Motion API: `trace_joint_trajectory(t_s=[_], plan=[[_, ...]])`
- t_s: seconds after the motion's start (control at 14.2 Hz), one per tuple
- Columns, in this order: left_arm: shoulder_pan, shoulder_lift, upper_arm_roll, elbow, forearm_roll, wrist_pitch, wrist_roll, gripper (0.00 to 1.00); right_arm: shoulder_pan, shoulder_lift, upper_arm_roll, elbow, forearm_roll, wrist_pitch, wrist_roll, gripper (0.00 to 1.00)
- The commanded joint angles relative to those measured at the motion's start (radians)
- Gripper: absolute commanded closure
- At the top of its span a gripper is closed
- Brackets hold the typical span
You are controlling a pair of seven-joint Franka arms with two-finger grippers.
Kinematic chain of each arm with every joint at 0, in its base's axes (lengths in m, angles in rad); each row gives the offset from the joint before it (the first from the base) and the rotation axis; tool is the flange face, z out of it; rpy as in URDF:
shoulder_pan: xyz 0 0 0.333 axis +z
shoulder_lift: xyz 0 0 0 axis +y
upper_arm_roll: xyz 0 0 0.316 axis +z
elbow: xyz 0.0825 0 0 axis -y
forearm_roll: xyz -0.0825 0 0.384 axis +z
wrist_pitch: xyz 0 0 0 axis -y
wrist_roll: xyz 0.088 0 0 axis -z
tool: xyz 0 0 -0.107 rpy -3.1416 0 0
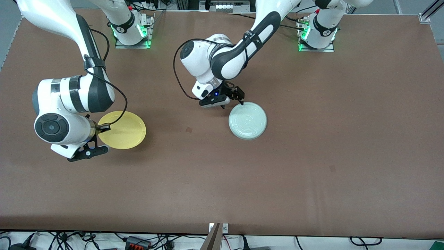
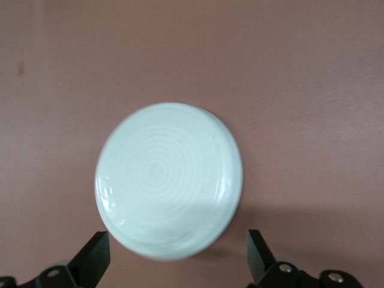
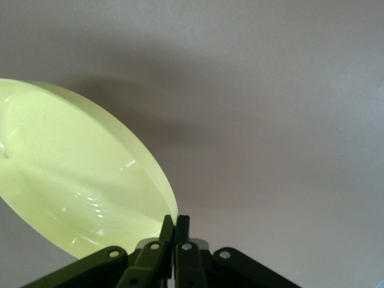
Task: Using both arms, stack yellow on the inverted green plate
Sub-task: 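Lower the inverted green plate onto the table and open the left gripper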
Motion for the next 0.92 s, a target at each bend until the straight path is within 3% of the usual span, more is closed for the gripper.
trace_joint_trajectory(t_s=[0.0, 0.35, 0.56, 0.85], plan=[[0.02, -0.001, -0.011, 0.015, -0.028, 0.046, 0.022, 0.0, 0.009, -0.012, 0.004, 0.025, -0.017, -0.013, -0.013, 1.0], [0.124, -0.118, -0.014, 0.001, -0.064, 0.03, 0.137, 0.0, 0.01, -0.016, 0.013, 0.026, -0.003, -0.015, 0.003, 1.0], [0.222, -0.163, -0.015, 0.01, -0.067, -0.027, 0.373, 0.0, 0.01, -0.016, 0.015, 0.026, 0.0, -0.015, 0.006, 1.0], [0.394, -0.228, -0.014, 0.009, -0.19, -0.1, 0.549, 0.0, 0.029, -0.016, 0.015, 0.026, 0.134, -0.039, 0.053, 1.0]])
